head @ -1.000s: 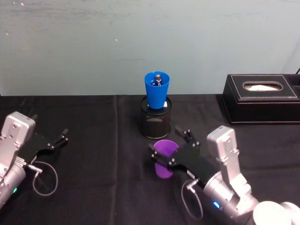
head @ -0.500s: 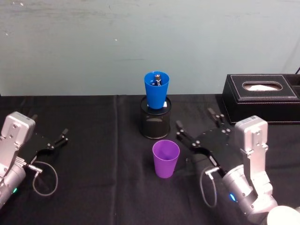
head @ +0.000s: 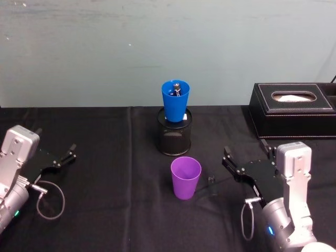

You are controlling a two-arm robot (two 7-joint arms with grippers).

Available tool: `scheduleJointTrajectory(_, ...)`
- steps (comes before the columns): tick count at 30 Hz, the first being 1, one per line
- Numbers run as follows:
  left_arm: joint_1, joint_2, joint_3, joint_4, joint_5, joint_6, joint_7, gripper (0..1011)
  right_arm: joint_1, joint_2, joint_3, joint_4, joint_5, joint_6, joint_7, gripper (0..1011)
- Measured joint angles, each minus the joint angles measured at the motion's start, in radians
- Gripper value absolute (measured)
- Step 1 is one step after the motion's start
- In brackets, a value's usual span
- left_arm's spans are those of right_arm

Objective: Pick up one cup with a gripper and tap it against the other cup.

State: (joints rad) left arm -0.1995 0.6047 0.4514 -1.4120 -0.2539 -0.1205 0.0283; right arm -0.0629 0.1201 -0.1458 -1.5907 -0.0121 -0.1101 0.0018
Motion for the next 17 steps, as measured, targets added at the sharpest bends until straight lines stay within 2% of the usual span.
scheduleJointTrajectory(17,0.0,0.0,0.0,0.0,0.0,0.0,0.0,1000,0.001,0.001,-0.005,-0.007,0.002,0.002,0.0,1002)
